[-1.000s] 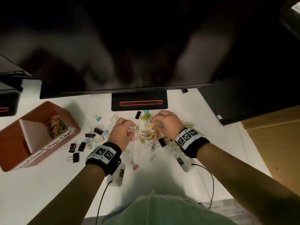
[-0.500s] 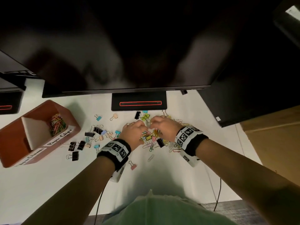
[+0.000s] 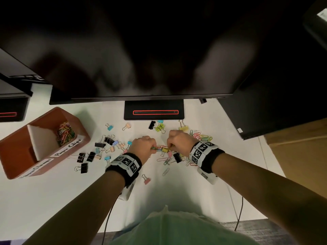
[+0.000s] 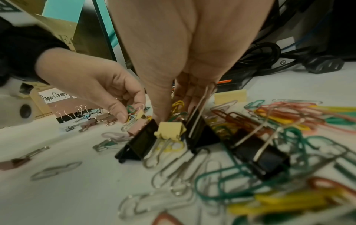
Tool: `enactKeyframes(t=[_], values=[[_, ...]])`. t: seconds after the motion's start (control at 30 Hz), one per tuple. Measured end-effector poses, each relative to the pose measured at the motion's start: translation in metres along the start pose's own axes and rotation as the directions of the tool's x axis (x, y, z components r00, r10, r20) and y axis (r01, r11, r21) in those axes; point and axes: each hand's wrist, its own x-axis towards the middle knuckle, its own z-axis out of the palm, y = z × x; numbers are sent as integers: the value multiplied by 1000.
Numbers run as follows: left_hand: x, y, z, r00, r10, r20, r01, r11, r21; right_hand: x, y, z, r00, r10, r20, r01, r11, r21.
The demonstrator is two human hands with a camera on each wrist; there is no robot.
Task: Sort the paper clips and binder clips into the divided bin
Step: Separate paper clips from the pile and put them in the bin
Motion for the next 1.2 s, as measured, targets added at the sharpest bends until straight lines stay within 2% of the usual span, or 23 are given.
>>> enactKeyframes(t=[0.23, 0.37, 0.5, 0.67, 0.8, 0.9, 1.0, 1.1, 1.2], values=[[1, 3, -3, 998, -3, 56, -2, 995, 97, 0, -6, -2, 994, 111, 5, -111, 991, 80], [2, 5, -6, 996, -14, 93, 1, 991, 133, 2, -11, -6, 987, 158, 34, -160, 985, 62], [-4, 3, -10, 997, -23, 68, 23, 1000, 7, -1, -12, -6, 988, 154, 18, -155, 984, 86], [-30, -9, -29, 993, -10, -114, -19, 968, -249, -9, -14, -7, 988, 149, -45, -143, 983, 115], [-61, -29, -59, 977, 0, -212, -71, 943, -326, -7, -34, -27, 981, 110, -162, -86, 985, 149], [-87, -51, -88, 958, -74, -276, -51, 906, -419, 7, -69, -47, 969, 5, -246, 32, 989, 143], [-111, -90, -115, 937, -160, -312, -5, 883, -469, 34, -119, -65, 934, -122, -335, 183, 970, 157], [-136, -130, -143, 882, -316, -350, 64, 815, -576, 73, -179, -77, 903, -212, -374, 286, 945, 157], [-150, -168, -164, 819, -409, -403, 178, 848, -499, 116, -237, -80, 888, -264, -376, 339, 929, 147]])
